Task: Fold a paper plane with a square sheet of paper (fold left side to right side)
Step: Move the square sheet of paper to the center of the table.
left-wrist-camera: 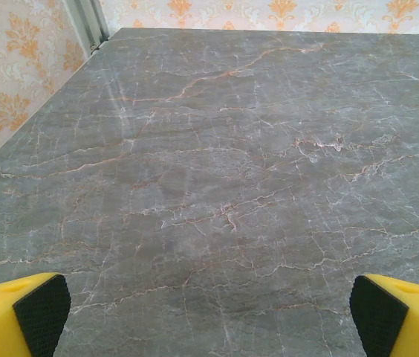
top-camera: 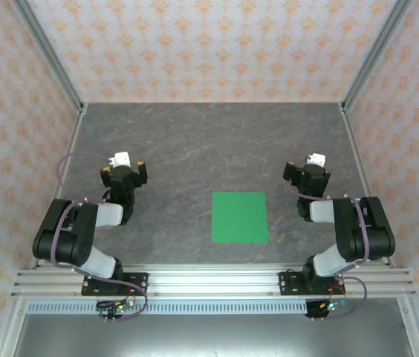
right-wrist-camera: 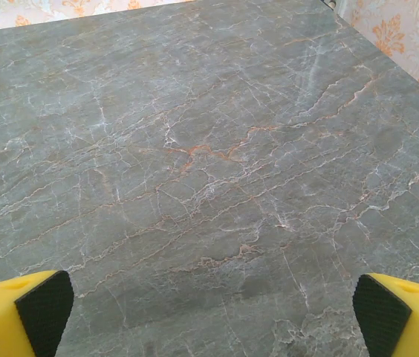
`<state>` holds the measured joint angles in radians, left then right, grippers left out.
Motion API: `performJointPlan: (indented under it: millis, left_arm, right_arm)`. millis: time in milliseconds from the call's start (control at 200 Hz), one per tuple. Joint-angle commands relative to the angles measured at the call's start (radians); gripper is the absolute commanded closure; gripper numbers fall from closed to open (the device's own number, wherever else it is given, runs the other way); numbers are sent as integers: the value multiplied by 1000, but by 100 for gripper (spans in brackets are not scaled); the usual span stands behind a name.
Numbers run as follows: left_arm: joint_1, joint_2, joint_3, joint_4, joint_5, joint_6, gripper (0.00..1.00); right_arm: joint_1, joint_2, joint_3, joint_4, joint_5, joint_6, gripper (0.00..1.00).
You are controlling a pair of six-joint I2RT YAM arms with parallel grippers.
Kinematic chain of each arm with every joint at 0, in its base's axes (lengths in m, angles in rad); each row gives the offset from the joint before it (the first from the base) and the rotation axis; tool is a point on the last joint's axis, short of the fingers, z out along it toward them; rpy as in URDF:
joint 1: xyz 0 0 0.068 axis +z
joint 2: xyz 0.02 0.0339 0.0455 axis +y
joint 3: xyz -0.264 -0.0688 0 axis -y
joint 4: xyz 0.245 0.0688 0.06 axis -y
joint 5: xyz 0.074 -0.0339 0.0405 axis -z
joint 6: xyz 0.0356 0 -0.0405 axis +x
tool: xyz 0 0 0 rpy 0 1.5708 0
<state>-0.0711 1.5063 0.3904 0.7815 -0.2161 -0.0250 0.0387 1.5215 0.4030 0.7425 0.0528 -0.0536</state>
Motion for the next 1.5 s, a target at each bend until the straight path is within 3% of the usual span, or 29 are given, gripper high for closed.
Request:
performJointPlan:
  millis: [0,911,1096,1201,1321,1491]
  left_arm:
    - [4,-9,17,-1,-6,10,0]
    - [5,-9,18,-2,-5,10,0]
    - [4,-30,34,-40,-10,9,0]
    - [0,-147,121,-287,6,9,0]
    - [-84,-292,214,-512,41,-25,0]
    - [-343,-339,361,-721,197,-16,1]
  right_arm:
    - [-3,-2,13,33,15,10,0]
    - [-3,-8,9,39,22,12,0]
    - [-3,-175,67,-214,29,33,0]
    - [3,-314,66,-343,24,94,0]
    - [20,-438,84,-488,11,168,0]
    - [67,-512,132,-614,20,201,0]
